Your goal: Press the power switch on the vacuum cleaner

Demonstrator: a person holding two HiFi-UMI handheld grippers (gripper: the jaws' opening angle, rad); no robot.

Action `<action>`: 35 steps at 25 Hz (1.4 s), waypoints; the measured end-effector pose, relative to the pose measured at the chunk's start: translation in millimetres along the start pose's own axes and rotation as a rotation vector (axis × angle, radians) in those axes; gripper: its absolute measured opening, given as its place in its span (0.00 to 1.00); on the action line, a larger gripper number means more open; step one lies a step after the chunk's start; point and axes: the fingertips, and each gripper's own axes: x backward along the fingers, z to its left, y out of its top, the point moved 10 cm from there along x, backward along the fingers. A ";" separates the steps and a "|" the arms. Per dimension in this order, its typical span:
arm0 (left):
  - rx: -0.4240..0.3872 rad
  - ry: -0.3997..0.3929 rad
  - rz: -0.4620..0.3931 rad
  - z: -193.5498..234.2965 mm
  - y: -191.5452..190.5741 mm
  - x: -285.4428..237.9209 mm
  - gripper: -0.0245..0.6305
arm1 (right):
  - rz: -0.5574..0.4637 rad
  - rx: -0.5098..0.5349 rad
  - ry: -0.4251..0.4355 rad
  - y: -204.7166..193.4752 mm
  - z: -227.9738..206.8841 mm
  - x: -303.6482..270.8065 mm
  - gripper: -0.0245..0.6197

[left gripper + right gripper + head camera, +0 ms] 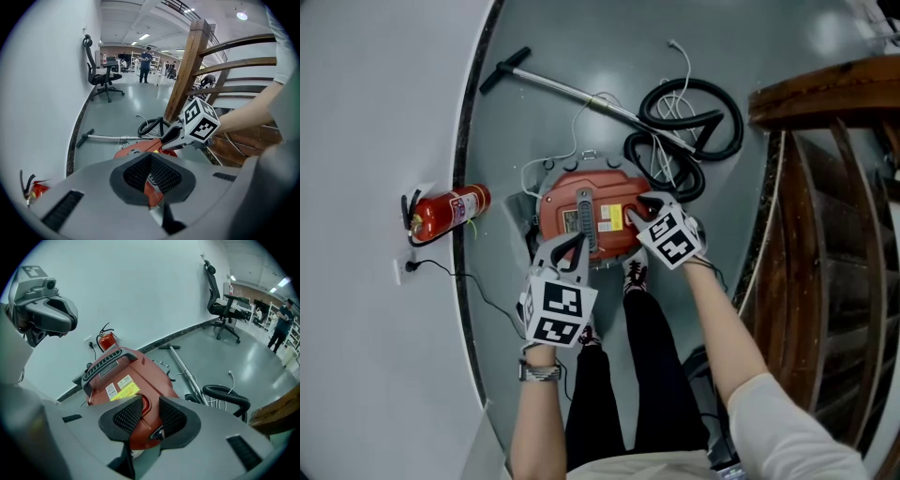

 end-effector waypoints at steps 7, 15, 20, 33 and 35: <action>0.012 0.005 0.013 -3.9 -1.7 5.3 0.04 | 0.003 -0.035 -0.023 -1.4 2.9 0.2 0.21; 0.013 0.005 0.002 -6.3 -2.1 9.1 0.04 | 0.035 -0.011 -0.037 2.3 3.8 -0.2 0.21; -0.019 0.017 0.015 -4.5 4.5 20.6 0.04 | 0.083 0.038 -0.046 5.6 3.4 3.8 0.21; -0.070 0.034 0.000 0.1 19.4 42.8 0.04 | 0.088 0.096 -0.059 17.1 14.0 38.8 0.19; -0.094 0.037 0.004 0.3 20.9 46.6 0.04 | 0.076 0.116 -0.057 21.6 17.6 45.9 0.18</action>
